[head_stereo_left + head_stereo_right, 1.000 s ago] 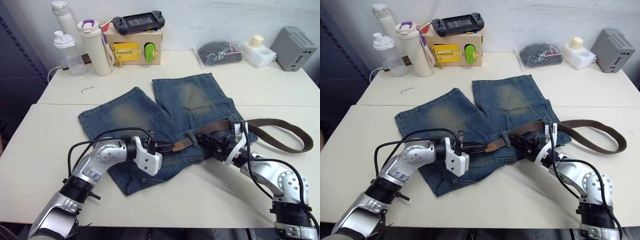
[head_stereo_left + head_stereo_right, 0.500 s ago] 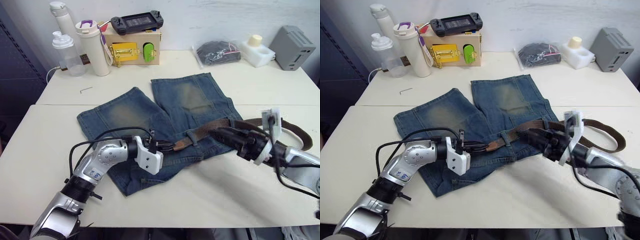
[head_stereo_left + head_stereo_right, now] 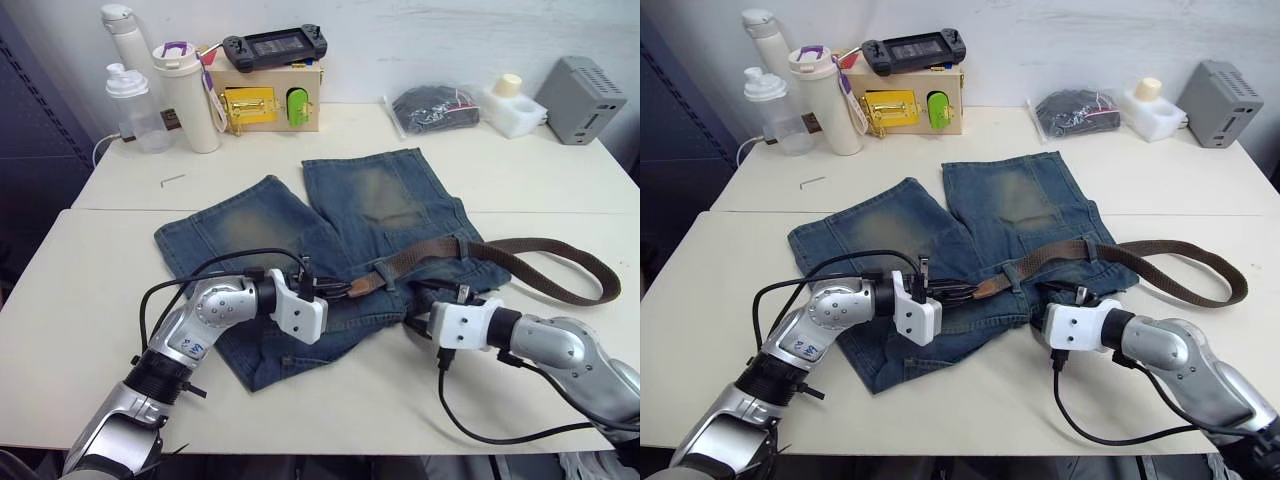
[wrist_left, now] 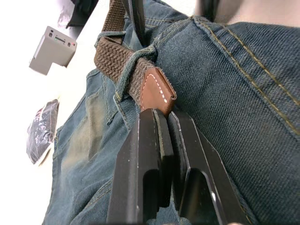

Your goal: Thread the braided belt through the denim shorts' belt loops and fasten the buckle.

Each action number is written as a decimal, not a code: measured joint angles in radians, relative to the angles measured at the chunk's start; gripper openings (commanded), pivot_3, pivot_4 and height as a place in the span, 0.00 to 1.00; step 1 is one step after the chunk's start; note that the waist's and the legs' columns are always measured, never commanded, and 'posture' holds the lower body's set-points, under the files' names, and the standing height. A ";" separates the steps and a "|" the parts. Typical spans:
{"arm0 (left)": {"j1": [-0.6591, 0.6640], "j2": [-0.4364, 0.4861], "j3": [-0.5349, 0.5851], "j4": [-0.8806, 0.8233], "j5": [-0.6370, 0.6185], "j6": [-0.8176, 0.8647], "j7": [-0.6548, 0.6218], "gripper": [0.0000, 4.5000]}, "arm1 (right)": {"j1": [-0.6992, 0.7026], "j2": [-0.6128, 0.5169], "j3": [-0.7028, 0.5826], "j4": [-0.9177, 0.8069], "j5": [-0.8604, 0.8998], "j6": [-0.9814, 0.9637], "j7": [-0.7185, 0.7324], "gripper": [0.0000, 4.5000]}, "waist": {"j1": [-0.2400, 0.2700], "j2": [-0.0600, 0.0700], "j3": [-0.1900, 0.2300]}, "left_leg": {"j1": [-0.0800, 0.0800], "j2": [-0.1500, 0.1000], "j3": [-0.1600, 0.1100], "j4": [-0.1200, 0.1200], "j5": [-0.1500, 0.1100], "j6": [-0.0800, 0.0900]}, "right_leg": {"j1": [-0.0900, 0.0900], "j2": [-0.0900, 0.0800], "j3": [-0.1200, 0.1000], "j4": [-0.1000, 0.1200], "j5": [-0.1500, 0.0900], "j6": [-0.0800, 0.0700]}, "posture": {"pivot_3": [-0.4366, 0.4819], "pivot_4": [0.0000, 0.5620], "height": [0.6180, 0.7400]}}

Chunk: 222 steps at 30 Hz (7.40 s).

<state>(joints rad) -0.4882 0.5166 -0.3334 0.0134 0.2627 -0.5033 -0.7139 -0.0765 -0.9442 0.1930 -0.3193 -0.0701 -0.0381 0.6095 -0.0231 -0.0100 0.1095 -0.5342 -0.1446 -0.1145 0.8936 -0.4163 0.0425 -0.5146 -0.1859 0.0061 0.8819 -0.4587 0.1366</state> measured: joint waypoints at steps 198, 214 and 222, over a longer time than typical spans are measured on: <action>0.327 0.196 0.182 -0.006 0.037 -0.137 0.210 0.51 | -0.267 0.924 -0.298 0.158 1.541 0.995 -0.928 0.00 | -0.060 0.005 -0.019 | 0.009 -0.010 -0.008 -0.016 -0.001 -0.004 | -0.016 0.004 0.028 0.025 0.000 -0.001 | 0.48 0.27 0.22; 0.312 0.211 0.202 0.003 0.040 -0.161 0.224 0.51 | -0.254 0.928 -0.276 0.146 1.509 0.977 -0.896 0.00 | -0.061 0.005 -0.019 | 0.009 -0.010 -0.008 -0.016 -0.001 -0.004 | -0.016 0.004 0.028 0.025 0.000 -0.001 | 0.48 0.27 0.22; 0.319 0.211 0.205 0.002 0.034 -0.164 0.218 0.16 | -0.249 0.928 -0.274 0.139 1.499 0.977 -0.887 0.00 | -0.061 0.005 -0.019 | 0.009 -0.010 -0.008 -0.016 -0.001 -0.004 | -0.016 0.004 0.028 0.025 0.000 -0.001 | 0.48 0.27 0.22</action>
<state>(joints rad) -0.1691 0.7274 -0.1286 0.0158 0.2962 -0.6669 -0.4955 -0.3255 -0.0160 -0.0814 -0.1800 1.4290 0.9391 -0.2772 -0.0845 -0.0048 0.0906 -0.5256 -0.1543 -0.1223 0.8778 -0.4172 0.0388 -0.5310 -0.1815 0.0343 0.9072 -0.4591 0.1358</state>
